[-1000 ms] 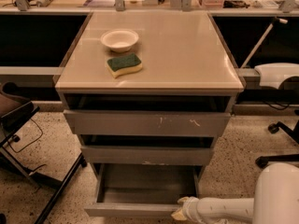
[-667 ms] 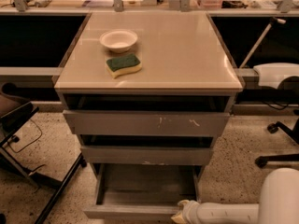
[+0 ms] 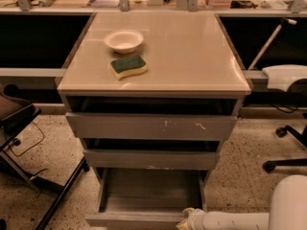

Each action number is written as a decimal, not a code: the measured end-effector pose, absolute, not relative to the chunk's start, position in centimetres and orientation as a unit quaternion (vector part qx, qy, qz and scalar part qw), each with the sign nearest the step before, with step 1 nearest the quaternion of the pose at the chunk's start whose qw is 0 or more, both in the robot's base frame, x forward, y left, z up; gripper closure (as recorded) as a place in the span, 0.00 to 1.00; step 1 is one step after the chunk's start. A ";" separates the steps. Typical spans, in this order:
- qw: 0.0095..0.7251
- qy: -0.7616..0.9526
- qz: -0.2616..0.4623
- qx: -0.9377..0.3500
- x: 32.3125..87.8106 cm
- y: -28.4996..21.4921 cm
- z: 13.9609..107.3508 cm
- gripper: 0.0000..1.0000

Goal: Open bottom drawer

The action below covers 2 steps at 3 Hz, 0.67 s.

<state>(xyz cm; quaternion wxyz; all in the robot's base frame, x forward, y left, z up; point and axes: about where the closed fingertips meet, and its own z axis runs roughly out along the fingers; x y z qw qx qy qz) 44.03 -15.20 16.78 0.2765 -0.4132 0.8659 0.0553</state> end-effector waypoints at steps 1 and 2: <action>0.277 0.866 0.055 -0.413 44.0 -15.2 17.0 1.00; 0.280 0.870 0.050 -0.403 42.2 -15.9 16.4 1.00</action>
Offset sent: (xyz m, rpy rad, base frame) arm -0.3172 -0.1235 -0.0875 -0.0131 -0.1051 -0.3688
